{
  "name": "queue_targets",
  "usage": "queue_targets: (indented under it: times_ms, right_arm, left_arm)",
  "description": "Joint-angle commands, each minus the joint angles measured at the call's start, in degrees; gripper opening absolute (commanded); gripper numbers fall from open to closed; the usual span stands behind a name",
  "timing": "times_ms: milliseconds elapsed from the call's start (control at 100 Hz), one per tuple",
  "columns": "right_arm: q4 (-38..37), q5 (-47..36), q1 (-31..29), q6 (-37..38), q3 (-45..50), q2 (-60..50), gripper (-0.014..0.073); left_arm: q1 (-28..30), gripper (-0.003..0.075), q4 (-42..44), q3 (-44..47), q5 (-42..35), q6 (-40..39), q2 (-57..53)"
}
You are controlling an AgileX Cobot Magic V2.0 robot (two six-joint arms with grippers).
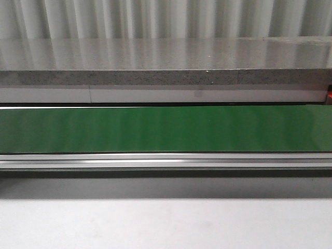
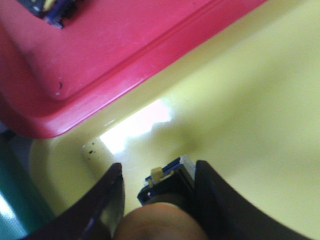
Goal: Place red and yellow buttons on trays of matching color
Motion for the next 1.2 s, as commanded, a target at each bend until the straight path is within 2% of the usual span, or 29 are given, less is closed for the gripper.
queue_targets:
  times_ms: [0, 150, 200, 370, 460, 790, 930, 1190]
  right_arm:
    - [0.4, -2.6, -0.3, 0.1, -1.2, -1.1, 0.0158]
    - [0.4, -2.7, -0.3, 0.1, -1.2, -0.7, 0.0222]
    - [0.4, -2.5, -0.3, 0.1, -1.2, -0.7, 0.0281]
    - [0.4, -1.9, -0.3, 0.1, -1.2, -0.7, 0.0570]
    - [0.4, -2.1, -0.3, 0.1, -1.2, -1.2, 0.0640]
    - [0.7, -4.2, 1.6, -0.2, -1.2, -12.9, 0.0635]
    - [0.7, -4.5, 7.7, -1.4, -1.2, -19.9, 0.0635]
    - [0.7, -5.3, 23.0, -6.0, 0.7, -31.2, 0.0635]
  left_arm:
    - [-0.6, -0.0020, -0.4, -1.5, -4.2, -0.1, 0.4]
    - [-0.6, -0.0020, -0.4, -1.5, -4.2, -0.1, 0.4]
    - [-0.6, -0.0020, -0.4, -1.5, -4.2, -0.1, 0.4]
    - [-0.6, -0.0020, -0.4, -1.5, -4.2, -0.1, 0.4]
    - [-0.6, -0.0020, -0.4, -1.5, -4.2, -0.1, 0.4]
    - [-0.6, -0.0020, -0.4, -1.5, -4.2, -0.1, 0.4]
    - [-0.6, -0.0020, -0.4, -1.5, -4.2, -0.1, 0.4]
    - [-0.6, -0.0020, -0.4, -1.5, -4.2, -0.1, 0.4]
